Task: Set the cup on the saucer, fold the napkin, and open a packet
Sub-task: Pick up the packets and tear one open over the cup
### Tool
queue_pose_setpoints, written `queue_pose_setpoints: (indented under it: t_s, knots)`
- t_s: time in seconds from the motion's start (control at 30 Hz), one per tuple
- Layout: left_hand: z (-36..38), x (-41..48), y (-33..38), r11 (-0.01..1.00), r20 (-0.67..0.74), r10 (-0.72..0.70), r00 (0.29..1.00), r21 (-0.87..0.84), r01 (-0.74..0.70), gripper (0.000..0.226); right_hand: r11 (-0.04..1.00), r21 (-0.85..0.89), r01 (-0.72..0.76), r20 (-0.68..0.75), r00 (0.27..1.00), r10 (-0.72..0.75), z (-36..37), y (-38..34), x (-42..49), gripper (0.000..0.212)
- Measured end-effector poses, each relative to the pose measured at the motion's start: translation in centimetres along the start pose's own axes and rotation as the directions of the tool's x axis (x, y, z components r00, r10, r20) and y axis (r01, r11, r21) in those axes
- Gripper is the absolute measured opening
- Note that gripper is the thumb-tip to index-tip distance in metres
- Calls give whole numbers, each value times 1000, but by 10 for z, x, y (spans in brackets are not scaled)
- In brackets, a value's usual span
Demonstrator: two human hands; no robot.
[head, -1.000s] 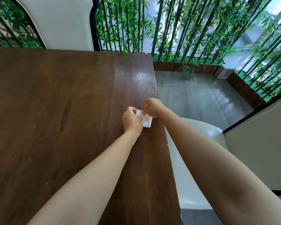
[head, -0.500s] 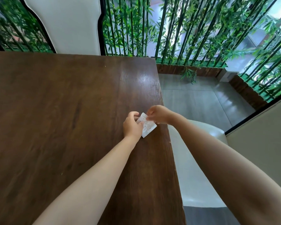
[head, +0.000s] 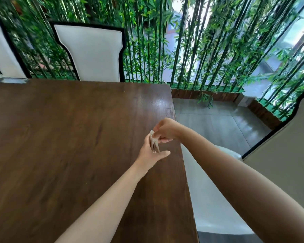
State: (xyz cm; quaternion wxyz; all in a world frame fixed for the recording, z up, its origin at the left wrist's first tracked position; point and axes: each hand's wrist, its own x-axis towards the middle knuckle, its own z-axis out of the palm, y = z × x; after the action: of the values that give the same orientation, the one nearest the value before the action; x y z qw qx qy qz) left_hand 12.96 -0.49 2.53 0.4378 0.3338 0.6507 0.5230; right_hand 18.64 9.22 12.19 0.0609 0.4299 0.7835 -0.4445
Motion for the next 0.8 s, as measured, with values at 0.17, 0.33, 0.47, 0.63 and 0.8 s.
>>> queue_pose_setpoints:
  t_s: [0.17, 0.33, 0.47, 0.63, 0.8]
  knots:
    - [-10, -41, 15, 870, 44, 67, 997, -492, -37, 27, 990, 84, 109, -25, 994, -108, 6, -35, -40, 18]
    - [-32, -91, 27, 662, 189, 101, 977, -745, 76, 33, 840, -321, 437, -63, 875, -479, 3, -49, -79, 22]
    - [-44, -126, 38, 655, 166, 5, 986, -745, 122, 23, 631, -460, 624, 196, 765, -614, 28, -56, -105, 35]
    - [-53, -164, 48, 765, 111, -34, 993, -637, 98, 16, 601, -510, 615, 210, 767, -607, 66, -66, -125, 39]
    - [-68, -203, 39, 731, 89, -87, 992, -671, 125, 14, 692, -285, 663, 158, 745, -648, 86, -76, -141, 19]
